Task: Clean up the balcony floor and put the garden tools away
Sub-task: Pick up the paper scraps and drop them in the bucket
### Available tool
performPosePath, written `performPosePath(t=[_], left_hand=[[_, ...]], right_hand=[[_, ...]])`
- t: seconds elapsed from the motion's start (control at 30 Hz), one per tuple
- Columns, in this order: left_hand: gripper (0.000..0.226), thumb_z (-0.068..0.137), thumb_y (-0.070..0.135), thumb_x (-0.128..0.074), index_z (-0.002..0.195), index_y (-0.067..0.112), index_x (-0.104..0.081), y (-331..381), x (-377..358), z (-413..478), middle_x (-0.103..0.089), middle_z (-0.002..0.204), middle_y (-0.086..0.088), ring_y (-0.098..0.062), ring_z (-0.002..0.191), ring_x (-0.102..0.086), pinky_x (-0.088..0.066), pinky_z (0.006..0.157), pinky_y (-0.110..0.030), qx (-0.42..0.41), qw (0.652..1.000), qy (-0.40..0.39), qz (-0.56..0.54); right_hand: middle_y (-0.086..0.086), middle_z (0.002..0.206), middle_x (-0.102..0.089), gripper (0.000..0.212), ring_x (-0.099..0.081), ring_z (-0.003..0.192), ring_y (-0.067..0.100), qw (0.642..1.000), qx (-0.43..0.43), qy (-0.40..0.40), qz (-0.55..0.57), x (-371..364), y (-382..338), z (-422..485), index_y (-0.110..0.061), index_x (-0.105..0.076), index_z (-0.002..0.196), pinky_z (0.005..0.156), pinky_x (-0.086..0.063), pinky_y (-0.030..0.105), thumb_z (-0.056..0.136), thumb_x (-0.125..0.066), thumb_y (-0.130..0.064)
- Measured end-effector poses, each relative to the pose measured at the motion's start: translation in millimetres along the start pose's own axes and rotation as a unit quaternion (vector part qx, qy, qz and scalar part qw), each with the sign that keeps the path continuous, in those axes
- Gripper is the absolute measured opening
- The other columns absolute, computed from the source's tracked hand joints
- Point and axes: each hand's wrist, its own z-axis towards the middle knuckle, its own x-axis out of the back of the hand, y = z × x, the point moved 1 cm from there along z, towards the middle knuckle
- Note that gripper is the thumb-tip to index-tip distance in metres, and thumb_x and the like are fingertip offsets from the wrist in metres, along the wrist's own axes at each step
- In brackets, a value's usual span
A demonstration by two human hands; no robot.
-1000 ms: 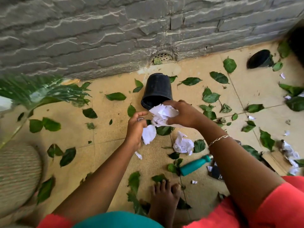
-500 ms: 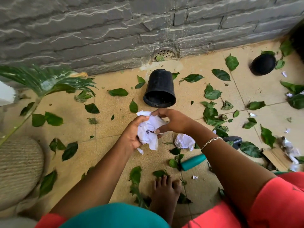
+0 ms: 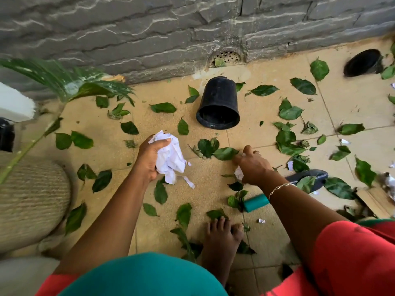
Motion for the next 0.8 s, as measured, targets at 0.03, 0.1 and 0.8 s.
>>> performPosePath(t=[0.03,0.1,0.8], left_hand=[[0.065,0.100,0.049,-0.010,0.098,0.024,-0.070,7,12,3,-0.072,0.100,-0.001,-0.021,0.096,-0.068,-0.051,0.085,-0.043,0.002,0.999,0.032,-0.022],[0.037,0.096,0.046,-0.038,0.098,0.021,-0.064,50,94,9,-0.072,0.093,0.000,-0.019,0.092,-0.067,-0.053,0.080,-0.033,0.008,0.993,0.017,-0.119],[0.018,0.082,0.013,-0.070,0.098,0.009,-0.062,62,254,8,-0.065,0.089,-0.005,-0.019,0.081,-0.059,-0.047,0.074,-0.028,0.059,0.918,0.276,-0.277]], right_hand=[[0.015,0.127,-0.035,0.038,-0.055,0.098,0.027,1.000,0.000,0.018,0.005,2,-4,1,-0.015,-0.048,0.122,0.080,-0.053,0.033,0.086,-0.060,-0.015],[0.012,0.118,-0.043,0.029,-0.057,0.093,0.026,0.999,0.011,0.039,0.030,9,-14,8,-0.015,-0.054,0.114,0.074,-0.050,0.030,0.085,-0.059,-0.012],[0.010,0.110,-0.051,0.028,-0.058,0.096,0.030,0.986,0.076,0.039,0.146,-29,-132,47,-0.015,-0.056,0.113,0.069,-0.042,0.028,0.087,-0.060,-0.025]])
